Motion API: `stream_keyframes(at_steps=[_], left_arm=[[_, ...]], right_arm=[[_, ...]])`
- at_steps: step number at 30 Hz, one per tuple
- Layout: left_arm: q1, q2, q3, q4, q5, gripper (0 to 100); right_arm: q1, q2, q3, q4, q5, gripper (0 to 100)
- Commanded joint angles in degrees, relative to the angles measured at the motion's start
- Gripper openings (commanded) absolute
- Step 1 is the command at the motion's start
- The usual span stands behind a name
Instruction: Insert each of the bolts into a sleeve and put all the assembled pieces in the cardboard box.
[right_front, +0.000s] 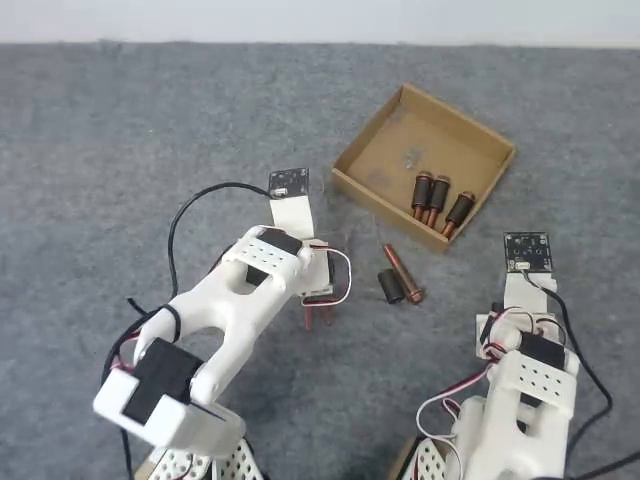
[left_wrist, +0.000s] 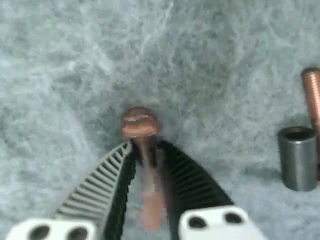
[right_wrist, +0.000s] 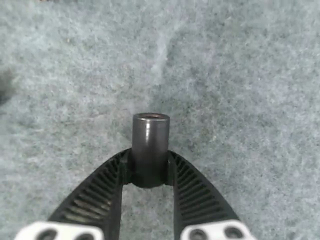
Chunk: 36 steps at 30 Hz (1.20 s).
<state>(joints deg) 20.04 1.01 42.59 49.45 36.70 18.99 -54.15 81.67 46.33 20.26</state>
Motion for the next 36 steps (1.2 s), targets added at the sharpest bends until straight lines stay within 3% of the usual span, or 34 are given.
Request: stream_keyframes(at_steps=[1,4,11,19,25,36], left_arm=[[0.09,-0.62,-2.95,0.53,0.35,1],[-0.35,-0.70,-2.86,0.79,-0.53,1],[-0.44,-0.70,-3.30,3.34,-13.45,1],[-9.32,-0.70,-3.91,-1.23,-10.11,3],[-7.91,-0.70,-3.65,-0.70,-10.02,12],[-7.74,0.00,-4.53,0.70,-10.02,12]], right_arm=[[-0.84,-1.80,-0.44,-1.01,1.14,0.6],[-0.75,-1.80,-0.44,-1.01,1.23,0.6],[-0.66,-1.80,-0.44,-0.92,1.23,0.6],[-0.66,-1.80,-0.44,-0.84,1.23,0.6],[-0.66,-1.80,-0.44,-0.84,1.23,0.6],[-0.66,-1.80,-0.44,-0.92,1.23,0.6]])
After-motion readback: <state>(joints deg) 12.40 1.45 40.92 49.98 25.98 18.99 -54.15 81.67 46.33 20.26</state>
